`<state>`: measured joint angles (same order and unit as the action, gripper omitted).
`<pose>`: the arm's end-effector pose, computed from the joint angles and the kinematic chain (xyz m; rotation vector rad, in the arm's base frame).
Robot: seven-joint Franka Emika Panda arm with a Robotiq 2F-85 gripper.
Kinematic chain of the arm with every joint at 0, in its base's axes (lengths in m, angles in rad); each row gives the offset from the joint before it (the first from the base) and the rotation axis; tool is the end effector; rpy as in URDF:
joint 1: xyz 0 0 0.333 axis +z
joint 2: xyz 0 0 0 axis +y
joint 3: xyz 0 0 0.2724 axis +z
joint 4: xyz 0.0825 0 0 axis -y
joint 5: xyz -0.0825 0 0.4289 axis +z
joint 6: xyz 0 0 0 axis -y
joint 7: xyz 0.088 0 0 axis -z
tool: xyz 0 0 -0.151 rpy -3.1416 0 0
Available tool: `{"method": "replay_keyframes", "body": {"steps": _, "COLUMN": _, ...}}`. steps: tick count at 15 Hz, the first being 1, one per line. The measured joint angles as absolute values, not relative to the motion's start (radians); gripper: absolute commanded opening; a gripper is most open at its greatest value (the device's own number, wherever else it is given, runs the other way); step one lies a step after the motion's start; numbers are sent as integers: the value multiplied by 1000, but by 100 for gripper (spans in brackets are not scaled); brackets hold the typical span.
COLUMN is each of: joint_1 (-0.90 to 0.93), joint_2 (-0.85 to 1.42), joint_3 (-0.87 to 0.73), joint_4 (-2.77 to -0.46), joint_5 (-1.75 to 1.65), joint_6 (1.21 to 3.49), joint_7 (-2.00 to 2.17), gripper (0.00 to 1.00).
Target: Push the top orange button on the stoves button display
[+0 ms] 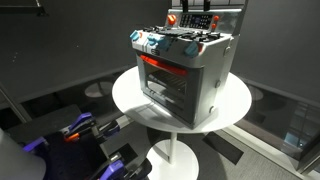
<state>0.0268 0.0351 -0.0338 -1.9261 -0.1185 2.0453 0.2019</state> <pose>0.6206 -0.0154 0.3730 3.0285 -0.2414 0.1433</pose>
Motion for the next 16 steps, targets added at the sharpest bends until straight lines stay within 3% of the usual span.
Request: {"method": "replay_keyframes", "body": {"steps": 16, "joint_1": 26, "joint_2": -154, "joint_3": 5, "joint_4": -2122, "joint_5": -49, "joint_6": 1877, "joint_7": 195, "gripper": 100}}
